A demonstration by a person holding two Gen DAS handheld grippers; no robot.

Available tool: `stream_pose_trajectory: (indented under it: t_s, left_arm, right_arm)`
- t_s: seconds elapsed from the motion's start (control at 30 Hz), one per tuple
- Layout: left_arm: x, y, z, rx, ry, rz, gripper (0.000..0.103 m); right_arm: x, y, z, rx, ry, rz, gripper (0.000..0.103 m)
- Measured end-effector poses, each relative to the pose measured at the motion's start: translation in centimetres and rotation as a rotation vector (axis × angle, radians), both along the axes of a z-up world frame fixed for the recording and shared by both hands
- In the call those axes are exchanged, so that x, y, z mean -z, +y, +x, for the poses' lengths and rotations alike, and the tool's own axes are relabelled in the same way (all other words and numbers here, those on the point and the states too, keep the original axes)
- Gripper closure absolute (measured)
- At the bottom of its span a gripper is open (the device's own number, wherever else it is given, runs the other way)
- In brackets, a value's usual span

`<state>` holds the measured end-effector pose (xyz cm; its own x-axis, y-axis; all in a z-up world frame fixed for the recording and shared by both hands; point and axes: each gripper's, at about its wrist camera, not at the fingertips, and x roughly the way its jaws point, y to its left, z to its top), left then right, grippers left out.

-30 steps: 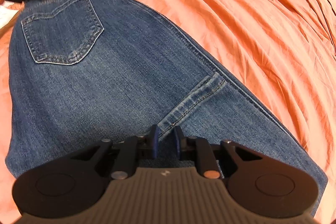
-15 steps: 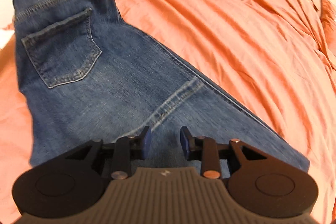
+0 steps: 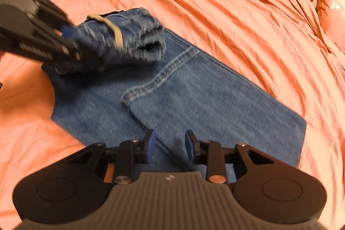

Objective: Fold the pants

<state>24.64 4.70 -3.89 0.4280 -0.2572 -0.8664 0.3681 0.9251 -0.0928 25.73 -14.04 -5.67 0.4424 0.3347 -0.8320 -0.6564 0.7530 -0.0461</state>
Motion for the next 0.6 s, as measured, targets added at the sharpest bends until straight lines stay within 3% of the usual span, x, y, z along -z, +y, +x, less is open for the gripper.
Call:
stream_pose_trajectory:
  t_s: [0.13, 0.2, 0.3, 0.47, 0.6]
  left_arm:
    - [-0.4, 1.9, 2.2, -0.032, 0.164, -0.183, 0.055]
    - [-1.6, 2.7, 2.3, -0.046, 0.166, -0.245, 0.050]
    - [-4.6, 3.8, 1.3, -0.045, 0.082, -0.284, 0.048]
    - [-7.6, 5.6, 0.8, -0.081, -0.019, -0.210, 0.047]
    - [-8.2, 7.9, 0.0, -0.136, -0.079, -0.138, 0.047]
  right_arm:
    - [0.3, -0.6, -0.9, 0.001, 0.008, -0.001, 0.076]
    - [0.2, -0.8, -1.1, -0.002, 0.008, 0.004, 0.076]
    - [-0.3, -0.8, -1.7, -0.004, 0.001, 0.013, 0.076]
    - [-1.8, -0.3, -2.2, 0.000, -0.009, 0.051, 0.073]
    - [-3.4, 0.7, -2.3, 0.012, -0.026, 0.091, 0.065]
